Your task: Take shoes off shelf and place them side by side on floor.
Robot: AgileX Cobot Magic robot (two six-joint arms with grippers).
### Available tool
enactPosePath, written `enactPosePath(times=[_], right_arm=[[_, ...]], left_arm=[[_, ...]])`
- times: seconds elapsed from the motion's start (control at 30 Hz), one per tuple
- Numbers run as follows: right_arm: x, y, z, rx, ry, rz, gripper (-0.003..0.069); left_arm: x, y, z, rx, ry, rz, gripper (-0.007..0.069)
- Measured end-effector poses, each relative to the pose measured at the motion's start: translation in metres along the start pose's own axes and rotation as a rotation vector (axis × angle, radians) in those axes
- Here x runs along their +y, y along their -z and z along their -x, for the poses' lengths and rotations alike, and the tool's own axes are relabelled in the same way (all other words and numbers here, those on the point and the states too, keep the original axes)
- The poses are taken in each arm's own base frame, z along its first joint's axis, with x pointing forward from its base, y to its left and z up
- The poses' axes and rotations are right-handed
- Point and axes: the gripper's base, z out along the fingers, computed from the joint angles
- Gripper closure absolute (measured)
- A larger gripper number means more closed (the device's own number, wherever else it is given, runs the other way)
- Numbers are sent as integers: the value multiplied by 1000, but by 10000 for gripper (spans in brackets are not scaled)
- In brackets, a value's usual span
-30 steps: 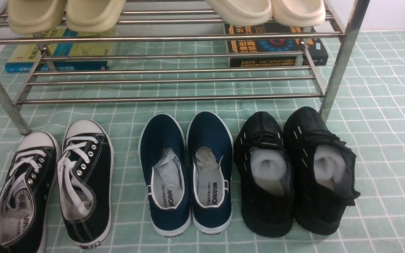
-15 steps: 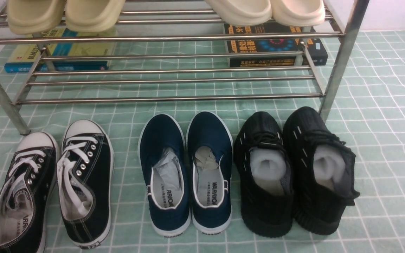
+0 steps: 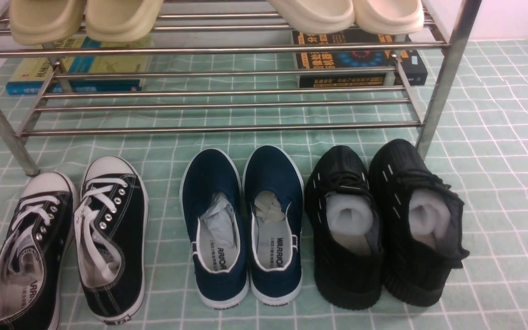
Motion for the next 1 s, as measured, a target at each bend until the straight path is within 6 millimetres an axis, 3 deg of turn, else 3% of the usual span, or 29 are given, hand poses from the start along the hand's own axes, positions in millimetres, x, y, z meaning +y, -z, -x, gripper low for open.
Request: enactPosePath(times=[1.0], right_arm=[[0, 0, 0, 0, 0, 0, 419]], left_arm=[[1, 0, 0, -2, -20, 7, 518]])
